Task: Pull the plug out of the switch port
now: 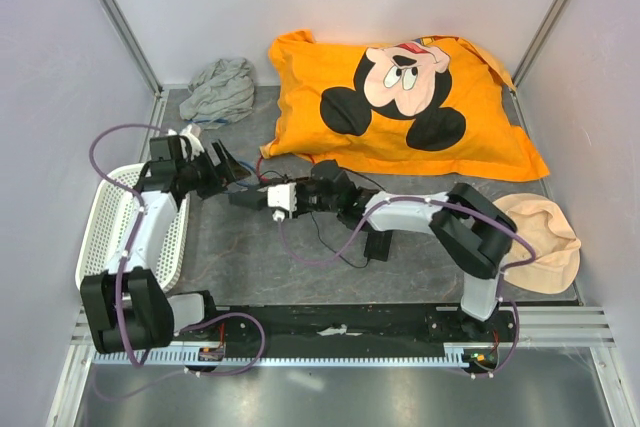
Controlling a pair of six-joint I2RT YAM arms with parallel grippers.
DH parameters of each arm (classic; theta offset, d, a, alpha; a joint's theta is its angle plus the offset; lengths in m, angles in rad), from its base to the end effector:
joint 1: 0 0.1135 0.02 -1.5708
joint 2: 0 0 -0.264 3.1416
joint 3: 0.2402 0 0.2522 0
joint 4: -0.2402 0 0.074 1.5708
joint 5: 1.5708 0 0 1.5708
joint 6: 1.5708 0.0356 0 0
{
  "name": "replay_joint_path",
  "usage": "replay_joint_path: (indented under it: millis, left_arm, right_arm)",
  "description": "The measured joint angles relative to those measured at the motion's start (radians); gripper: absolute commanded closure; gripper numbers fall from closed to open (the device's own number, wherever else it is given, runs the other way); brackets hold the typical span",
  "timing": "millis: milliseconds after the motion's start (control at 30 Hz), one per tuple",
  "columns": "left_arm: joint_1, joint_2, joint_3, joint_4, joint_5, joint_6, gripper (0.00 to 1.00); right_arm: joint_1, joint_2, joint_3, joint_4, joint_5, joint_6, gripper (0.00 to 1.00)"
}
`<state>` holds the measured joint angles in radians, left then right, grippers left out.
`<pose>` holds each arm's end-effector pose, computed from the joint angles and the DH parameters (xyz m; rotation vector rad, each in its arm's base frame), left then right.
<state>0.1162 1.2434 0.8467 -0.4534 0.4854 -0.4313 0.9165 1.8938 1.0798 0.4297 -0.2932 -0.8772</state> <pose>0.2540 0.0129 0.2449 -0.4347 2.3790 -0.7311 0.2449 0.3362 0.1864 -1.6373 1.0604 0.3123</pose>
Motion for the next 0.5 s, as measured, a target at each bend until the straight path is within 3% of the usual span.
replay_joint_path:
  millis: [167,367,500]
  left_arm:
    - [0.000,-0.089,0.129,0.041,0.000,0.050,0.06]
    - [0.000,-0.109,0.390,0.115,0.000,0.060,0.06]
    - [0.000,-0.120,0.461,0.147,-0.004,0.078,0.06]
  right_arm:
    - [-0.031,-0.107,0.061,-0.147,0.000,0.266,0.96]
    - [-0.109,-0.115,0.190,-0.268,-0.050,0.586,0.96]
    - [-0.169,-0.102,0.299,-0.358,-0.132,0.804,0.95]
